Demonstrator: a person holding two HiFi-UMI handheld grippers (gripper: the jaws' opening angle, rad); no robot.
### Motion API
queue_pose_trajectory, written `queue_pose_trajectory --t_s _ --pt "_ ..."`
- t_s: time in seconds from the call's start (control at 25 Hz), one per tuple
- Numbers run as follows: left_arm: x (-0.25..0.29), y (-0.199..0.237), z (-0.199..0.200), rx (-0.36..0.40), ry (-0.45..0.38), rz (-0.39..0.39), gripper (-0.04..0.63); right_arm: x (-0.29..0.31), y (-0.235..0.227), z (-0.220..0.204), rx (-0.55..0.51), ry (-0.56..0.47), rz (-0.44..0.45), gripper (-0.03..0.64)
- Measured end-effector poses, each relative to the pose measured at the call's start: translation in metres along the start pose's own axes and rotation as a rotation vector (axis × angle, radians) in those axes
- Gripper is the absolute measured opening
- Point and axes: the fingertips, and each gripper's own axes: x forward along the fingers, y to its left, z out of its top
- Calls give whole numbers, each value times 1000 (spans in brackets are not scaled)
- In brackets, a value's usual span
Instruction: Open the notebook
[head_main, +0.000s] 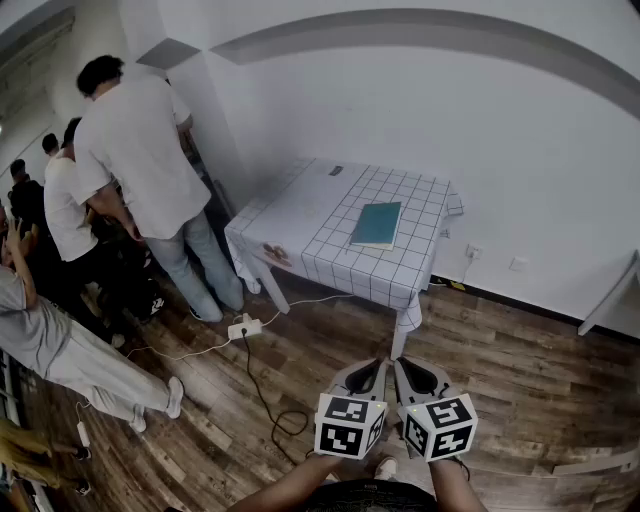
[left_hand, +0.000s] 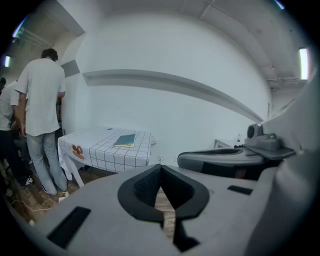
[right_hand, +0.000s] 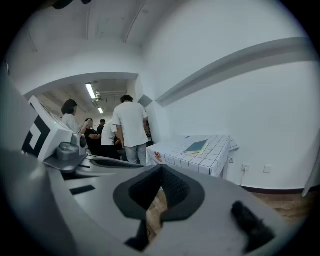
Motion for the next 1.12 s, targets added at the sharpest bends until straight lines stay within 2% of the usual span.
queue_pose_trajectory --t_s 0.64,1.12 --pt "34 -23 5 -5 16 34 11 0 -44 -4 23 7 35 12" --pt "64 -2 9 -27 41 14 11 30 -59 -2 30 47 17 12"
